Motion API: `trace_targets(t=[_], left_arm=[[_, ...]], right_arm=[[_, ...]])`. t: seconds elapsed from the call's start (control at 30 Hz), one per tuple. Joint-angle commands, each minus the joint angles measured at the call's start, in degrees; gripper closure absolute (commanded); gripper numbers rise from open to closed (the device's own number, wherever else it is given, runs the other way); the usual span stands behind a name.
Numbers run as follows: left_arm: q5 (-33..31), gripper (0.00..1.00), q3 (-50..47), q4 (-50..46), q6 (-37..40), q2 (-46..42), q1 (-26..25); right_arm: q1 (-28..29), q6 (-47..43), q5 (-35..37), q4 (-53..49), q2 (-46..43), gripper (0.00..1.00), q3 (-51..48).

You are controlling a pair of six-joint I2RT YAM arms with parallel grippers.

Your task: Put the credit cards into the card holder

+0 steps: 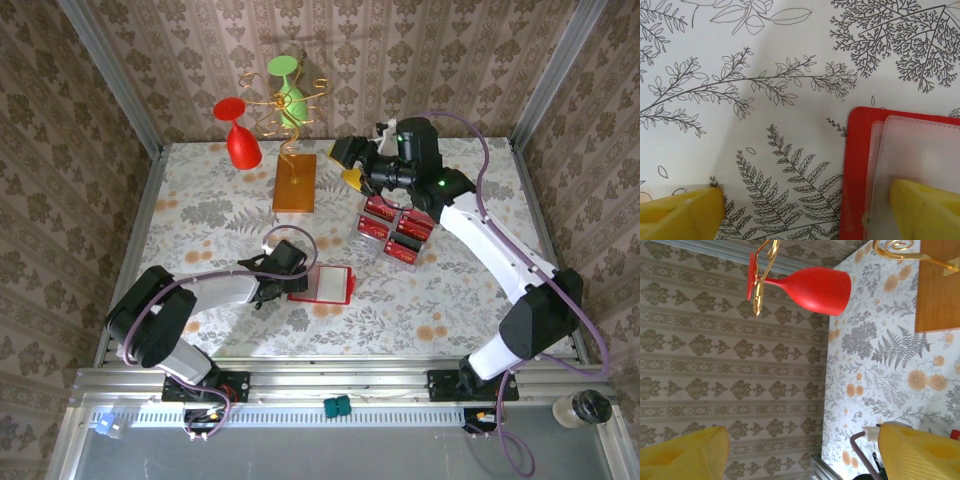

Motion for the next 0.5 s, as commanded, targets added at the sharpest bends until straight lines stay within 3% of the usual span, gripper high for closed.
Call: trace_targets(t=[0.0, 0.13, 0.47], left_arm=[[5.44, 0.12, -1.57, 8.02, -0.21, 5.80, 0.10], [5.50, 0.12, -0.71, 7.41, 0.16, 5.86, -0.05], [6.48, 0.12, -0.94, 8.17, 0.21, 6.18, -0.14]], right_arm=[[-0.11, 0.76, -2.14, 1.17, -2.19, 0.20, 0.12], [-0.55, 1.78, 0.18, 3.93, -3.92, 0.18, -3.10], [-0.12, 6.46, -3.72, 11.88, -3.76, 0.18, -4.85]])
